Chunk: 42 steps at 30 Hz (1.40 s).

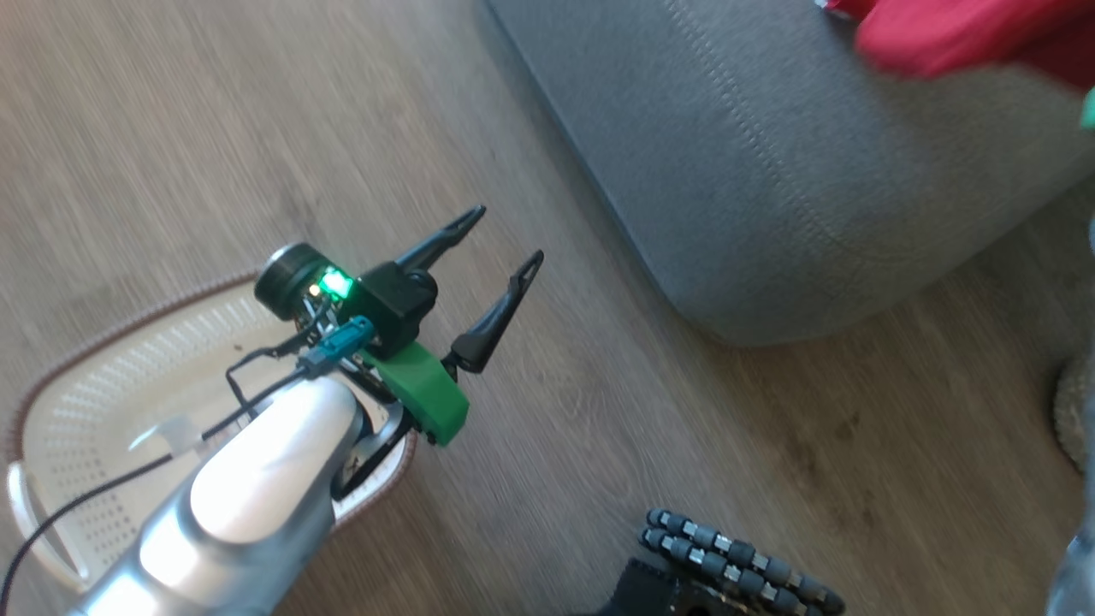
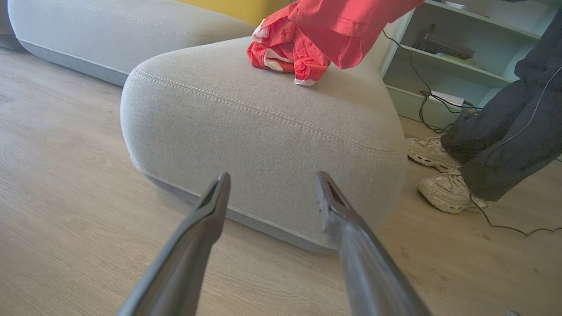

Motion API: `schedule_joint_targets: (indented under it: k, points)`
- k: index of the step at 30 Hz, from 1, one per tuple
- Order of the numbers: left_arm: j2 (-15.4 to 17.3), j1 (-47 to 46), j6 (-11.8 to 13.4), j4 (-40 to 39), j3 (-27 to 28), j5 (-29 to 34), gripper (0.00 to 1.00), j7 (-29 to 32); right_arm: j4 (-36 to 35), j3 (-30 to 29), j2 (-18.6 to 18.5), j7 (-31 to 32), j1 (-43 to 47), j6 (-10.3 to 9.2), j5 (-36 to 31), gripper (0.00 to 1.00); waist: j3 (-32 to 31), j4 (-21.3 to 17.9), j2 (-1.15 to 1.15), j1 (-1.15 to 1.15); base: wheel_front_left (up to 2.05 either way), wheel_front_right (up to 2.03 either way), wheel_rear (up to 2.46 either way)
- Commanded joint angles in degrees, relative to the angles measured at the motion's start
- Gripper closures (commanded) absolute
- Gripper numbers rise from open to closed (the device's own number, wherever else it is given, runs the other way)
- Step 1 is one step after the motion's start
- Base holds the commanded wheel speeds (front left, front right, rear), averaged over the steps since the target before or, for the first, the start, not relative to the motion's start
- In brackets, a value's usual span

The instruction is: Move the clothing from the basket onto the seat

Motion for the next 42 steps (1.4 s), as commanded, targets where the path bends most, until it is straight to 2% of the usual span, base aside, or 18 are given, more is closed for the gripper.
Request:
schedule_joint_targets:
  k: [1, 10, 13, 18, 22, 27, 33, 40, 42]
  points:
    - [1.2, -2.4, -0.4, -2.3, 1.4, 0.4, 0.0, -0.3, -0.4, -1.3, -2.9, -0.3, -4.5, 0.4, -0.9, 1.0, 4.1, 0.8, 0.0, -0.01, 0.0, 0.0, 0.0]
    - [3.1, -4.9, -0.4, -2.1, -1.2, 0.3, 0.0, -0.3, 9.4, -9.9, -12.3, -0.3, -20.4, 0.4, -4.6, 1.0, 9.8, 4.8, 0.0, -0.01, 0.0, 0.0, 0.0]
    - [3.5, -5.3, -0.4, -1.9, -1.5, 0.1, 0.0, -0.2, 12.1, -12.7, -14.1, -0.3, -23.7, 0.4, -5.8, 1.0, 10.9, 5.7, 0.0, -0.01, 0.0, 0.0, 0.0]
    - [3.2, -6.1, -0.4, -1.8, -3.1, -0.2, 0.0, -0.2, 21.7, -19.5, -20.4, -0.3, -31.2, 0.4, -11.2, 1.0, 13.1, 9.5, 0.0, -0.01, 0.0, 0.0, 0.0]
    - [3.1, -5.4, -0.2, -1.5, -3.0, -0.6, 0.0, -0.2, 27.6, -24.6, -22.8, -0.3, -35.9, 0.4, -14.2, 1.0, 14.7, 12.1, 0.0, -0.01, 0.0, 0.0, 0.0]
    - [3.2, -4.9, -0.2, -1.1, -3.4, -0.5, 0.0, -0.3, 35.2, -27.9, -22.7, -0.3, -37.2, 0.4, -17.4, 1.0, 16.3, 15.1, 0.0, -0.01, 0.0, 0.0, 0.0]
    - [2.3, -5.3, -0.2, -1.6, -3.0, -0.2, 0.0, -0.3, 44.8, -28.5, -19.3, -0.2, -36.7, 0.4, -18.3, 1.0, 17.9, 17.3, 0.0, -0.01, 0.0, 0.0, 0.0]
    - [0.7, -5.1, -0.2, -1.4, -2.3, -0.1, 0.0, -0.3, 49.0, -26.1, -15.3, -0.3, -31.4, 0.4, -17.2, 1.0, 17.5, 18.2, 0.0, -0.01, 0.0, 0.0, 0.0]
    - [0.4, -4.9, -0.3, -1.2, -2.0, -0.1, 0.0, -0.3, 48.5, -25.3, -14.0, -0.3, -29.2, 0.4, -16.4, 0.51, 16.8, 18.2, 0.0, -0.01, 0.0, 0.0, 0.0]
